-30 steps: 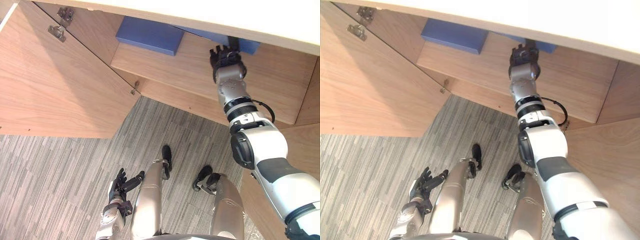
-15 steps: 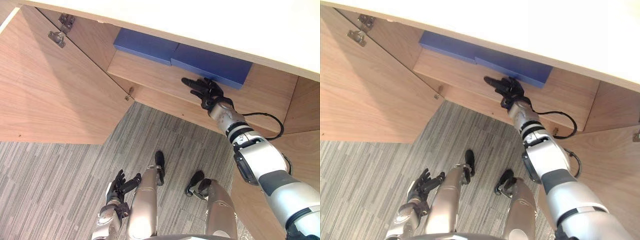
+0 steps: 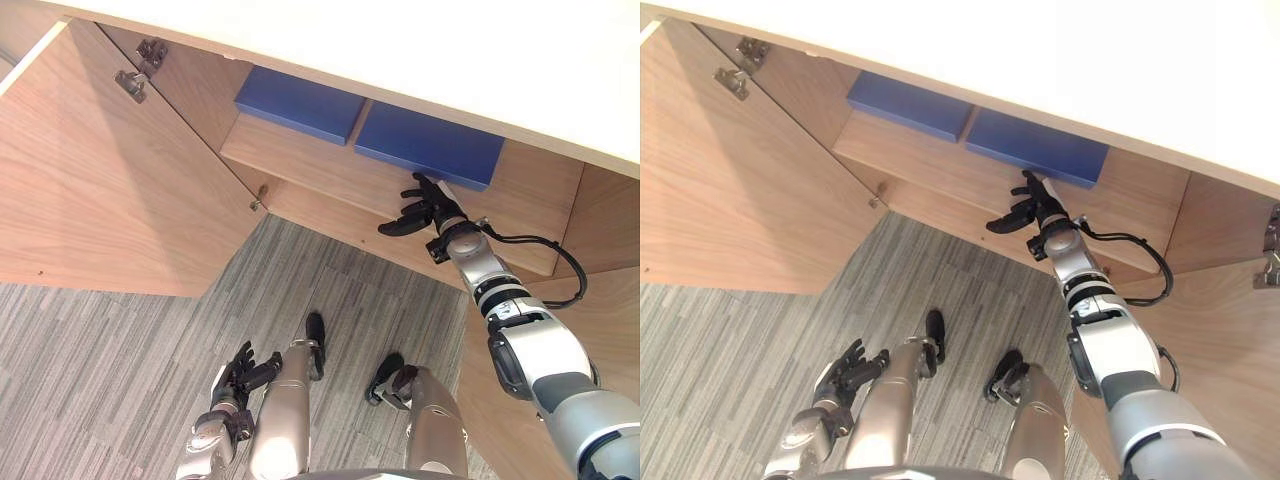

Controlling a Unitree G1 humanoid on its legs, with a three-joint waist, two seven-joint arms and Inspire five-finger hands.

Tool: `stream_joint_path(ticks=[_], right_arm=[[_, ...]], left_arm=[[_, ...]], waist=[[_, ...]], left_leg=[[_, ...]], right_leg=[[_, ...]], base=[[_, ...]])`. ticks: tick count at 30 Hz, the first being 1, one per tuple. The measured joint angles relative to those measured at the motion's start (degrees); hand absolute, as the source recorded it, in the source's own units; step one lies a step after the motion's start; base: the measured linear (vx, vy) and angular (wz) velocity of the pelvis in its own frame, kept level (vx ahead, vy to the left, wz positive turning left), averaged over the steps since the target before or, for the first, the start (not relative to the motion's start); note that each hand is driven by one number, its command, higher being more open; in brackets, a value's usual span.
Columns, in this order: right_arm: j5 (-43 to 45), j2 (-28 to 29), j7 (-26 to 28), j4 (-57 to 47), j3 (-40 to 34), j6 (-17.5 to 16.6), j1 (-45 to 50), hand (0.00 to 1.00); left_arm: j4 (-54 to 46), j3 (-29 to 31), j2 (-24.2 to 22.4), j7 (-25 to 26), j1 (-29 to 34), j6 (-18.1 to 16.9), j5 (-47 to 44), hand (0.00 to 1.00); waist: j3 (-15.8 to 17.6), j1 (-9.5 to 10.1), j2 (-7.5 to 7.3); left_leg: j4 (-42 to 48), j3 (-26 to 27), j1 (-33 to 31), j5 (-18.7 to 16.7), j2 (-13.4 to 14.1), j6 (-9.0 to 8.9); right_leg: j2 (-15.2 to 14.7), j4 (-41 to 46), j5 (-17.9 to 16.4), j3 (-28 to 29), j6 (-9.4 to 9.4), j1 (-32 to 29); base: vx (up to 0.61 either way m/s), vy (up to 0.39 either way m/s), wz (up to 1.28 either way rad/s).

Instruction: Walk over to the cabinet, pick up the folder, carry it to the office cabinet, place the folder inside the office cabinet, then close the office cabinet door

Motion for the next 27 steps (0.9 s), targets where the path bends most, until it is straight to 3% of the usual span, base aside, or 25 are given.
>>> stream_joint_path(ticks=[8,10,14,17,18,21,24,27], right_arm=[[-0.9,1.3,-0.1,-6.2,5.6,0.0,4.4,1.00],[-9.8,5.4,-0.3,-6.3,5.5,0.0,7.2,1.00],[-19.5,13.9,-1.2,-5.9,4.2,0.6,15.5,1.00],[-20.2,18.1,-0.5,-0.8,-4.3,4.1,23.6,1.00],[-19.1,18.0,-0.5,2.1,-8.8,5.8,26.2,1.00],[-15.6,15.2,-0.9,4.4,-13.5,8.0,30.5,1.00],[-13.5,11.6,-2.2,0.3,-13.6,7.7,34.2,1.00],[-12.0,11.0,-3.0,-7.9,-12.6,5.5,38.3,1.00]], left_arm=[[0.5,0.4,0.3,0.8,0.0,-0.1,0.9,1.00],[1.5,0.6,0.3,1.4,0.0,0.5,2.3,1.00],[3.5,1.7,0.1,2.3,-0.5,1.4,4.3,1.00],[6.4,2.7,-2.3,2.8,-1.3,1.7,4.6,1.00],[7.7,2.8,-3.1,3.0,-1.9,1.8,5.5,1.00],[10.3,2.8,-2.9,3.3,-2.0,1.9,8.6,1.00],[13.4,2.9,-2.1,4.0,-1.8,2.5,11.7,1.00],[13.9,4.2,-1.7,4.1,-1.7,2.6,14.4,1.00]], waist=[[0.1,-1.30,-0.49],[0.1,-2.00,-0.91],[-1.1,-2.45,-2.15],[-4.4,-2.42,-1.95],[-4.5,-2.75,-1.89],[-5.5,-4.92,-2.40],[-8.7,-6.51,-3.23],[-10.7,-6.77,-4.25]], left_leg=[[-0.4,1.1,1.9,-0.4,-0.1,0.22],[-1.9,1.7,5.7,-0.5,0.8,-0.08],[-8.3,3.6,13.9,0.3,2.1,-0.68],[-14.3,4.3,18.2,2.1,1.3,-0.71],[-16.7,4.5,20.8,2.6,0.6,-0.52],[-20.6,6.3,25.6,3.1,-0.3,-0.24],[-23.6,9.6,30.1,3.1,-0.8,-0.20],[-23.3,12.3,33.4,2.7,0.1,-0.64]], right_leg=[[-0.2,-0.6,0.2,0.9,0.52,1.1],[1.3,-3.6,1.2,0.9,0.92,5.0],[4.9,-12.8,4.6,1.0,1.98,13.1],[6.6,-21.3,8.2,0.4,3.55,18.2],[7.1,-24.9,9.8,0.3,4.32,21.0],[8.5,-32.6,13.8,1.7,5.66,26.3],[9.5,-38.6,17.2,5.8,6.56,29.7],[10.6,-41.8,19.1,9.8,6.11,32.3]], base=[[0.03,0.018,-0.06],[0.05,-0.014,-0.23],[0.10,0.004,-0.28],[0.15,0.078,-0.04],[0.17,0.117,0.01],[0.15,0.116,-0.35],[0.10,0.087,-0.65],[0.02,-0.006,-0.68]])
